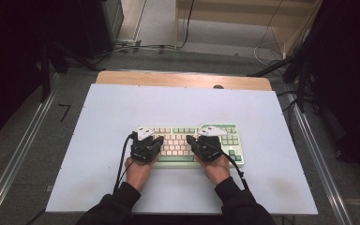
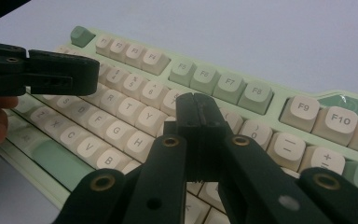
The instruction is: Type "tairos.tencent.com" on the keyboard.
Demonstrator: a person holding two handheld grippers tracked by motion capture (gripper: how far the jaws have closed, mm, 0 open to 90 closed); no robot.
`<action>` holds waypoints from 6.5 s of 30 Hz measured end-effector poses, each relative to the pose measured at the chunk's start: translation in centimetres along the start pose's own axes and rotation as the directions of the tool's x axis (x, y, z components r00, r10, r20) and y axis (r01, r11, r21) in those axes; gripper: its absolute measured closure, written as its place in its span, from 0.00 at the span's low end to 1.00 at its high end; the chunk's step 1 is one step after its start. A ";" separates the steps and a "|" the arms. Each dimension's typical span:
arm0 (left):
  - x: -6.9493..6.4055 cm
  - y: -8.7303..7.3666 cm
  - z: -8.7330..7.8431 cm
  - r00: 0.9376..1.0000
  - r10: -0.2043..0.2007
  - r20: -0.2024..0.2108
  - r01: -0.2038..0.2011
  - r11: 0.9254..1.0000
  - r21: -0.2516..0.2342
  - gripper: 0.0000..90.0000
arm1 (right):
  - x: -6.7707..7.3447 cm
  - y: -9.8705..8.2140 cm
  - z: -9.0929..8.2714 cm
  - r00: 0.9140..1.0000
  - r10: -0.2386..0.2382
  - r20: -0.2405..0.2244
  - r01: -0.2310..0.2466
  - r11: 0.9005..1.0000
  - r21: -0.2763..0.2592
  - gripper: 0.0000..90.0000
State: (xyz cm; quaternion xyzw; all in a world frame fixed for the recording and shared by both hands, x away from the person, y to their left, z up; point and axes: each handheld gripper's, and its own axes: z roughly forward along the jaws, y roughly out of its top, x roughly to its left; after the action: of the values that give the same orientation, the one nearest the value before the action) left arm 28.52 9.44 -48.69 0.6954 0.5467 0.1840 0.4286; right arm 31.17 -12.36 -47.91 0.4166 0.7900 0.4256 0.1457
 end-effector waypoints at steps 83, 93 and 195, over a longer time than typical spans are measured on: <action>-0.4 0.2 -0.8 1.000 0.007 0.014 -0.007 1.000 -0.002 1.00 | -0.1 0.0 -0.4 1.000 0.009 -0.002 -0.009 1.000 -0.003 0.97; 0.1 -0.2 -1.5 1.000 0.002 0.004 -0.002 1.000 -0.006 1.00 | -0.9 -0.3 -0.1 0.999 0.019 0.033 -0.019 1.000 0.010 0.97; 1.7 -1.0 -2.4 0.999 -0.009 -0.035 0.009 1.000 -0.002 1.00 | -1.2 -2.8 -2.6 1.000 0.001 0.022 -0.003 0.998 0.058 0.97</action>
State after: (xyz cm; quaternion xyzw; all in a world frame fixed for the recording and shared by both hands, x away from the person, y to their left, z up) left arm 26.73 11.96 -48.52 0.6892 0.5573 0.1947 0.4202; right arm 28.86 -15.55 -48.75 0.4260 0.7999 0.3982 0.1418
